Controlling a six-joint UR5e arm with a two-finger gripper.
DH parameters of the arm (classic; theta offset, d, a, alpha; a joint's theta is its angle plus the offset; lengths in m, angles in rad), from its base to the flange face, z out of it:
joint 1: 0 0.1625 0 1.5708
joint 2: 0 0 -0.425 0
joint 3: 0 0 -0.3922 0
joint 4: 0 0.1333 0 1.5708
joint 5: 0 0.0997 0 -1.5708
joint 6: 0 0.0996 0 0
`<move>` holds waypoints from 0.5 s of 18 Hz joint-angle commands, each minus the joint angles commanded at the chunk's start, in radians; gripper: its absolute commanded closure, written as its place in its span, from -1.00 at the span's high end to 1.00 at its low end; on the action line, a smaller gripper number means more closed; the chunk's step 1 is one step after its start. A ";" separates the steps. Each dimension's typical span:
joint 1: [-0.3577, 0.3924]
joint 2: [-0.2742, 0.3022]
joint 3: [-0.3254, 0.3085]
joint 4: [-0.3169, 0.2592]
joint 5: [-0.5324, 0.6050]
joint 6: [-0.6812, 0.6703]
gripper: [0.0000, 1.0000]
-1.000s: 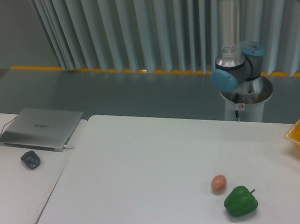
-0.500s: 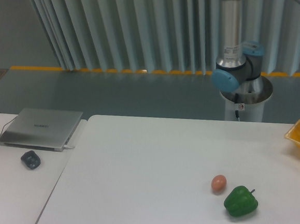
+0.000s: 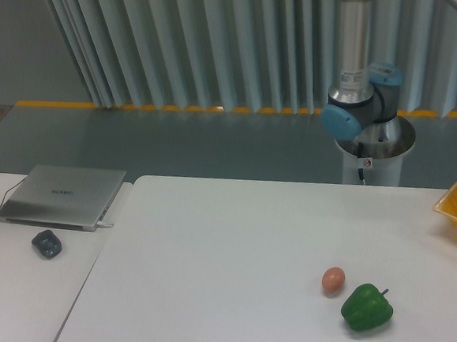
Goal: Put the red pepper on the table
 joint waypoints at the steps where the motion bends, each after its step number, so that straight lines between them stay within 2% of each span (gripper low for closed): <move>1: -0.005 -0.006 0.002 -0.002 0.026 0.000 1.00; 3: -0.020 -0.011 0.005 -0.002 0.045 0.000 0.96; 5: -0.020 -0.011 0.009 -0.003 0.045 0.002 0.83; 8: -0.020 -0.011 0.020 -0.003 0.046 0.002 0.43; 9: -0.020 -0.011 0.021 -0.005 0.046 0.003 0.39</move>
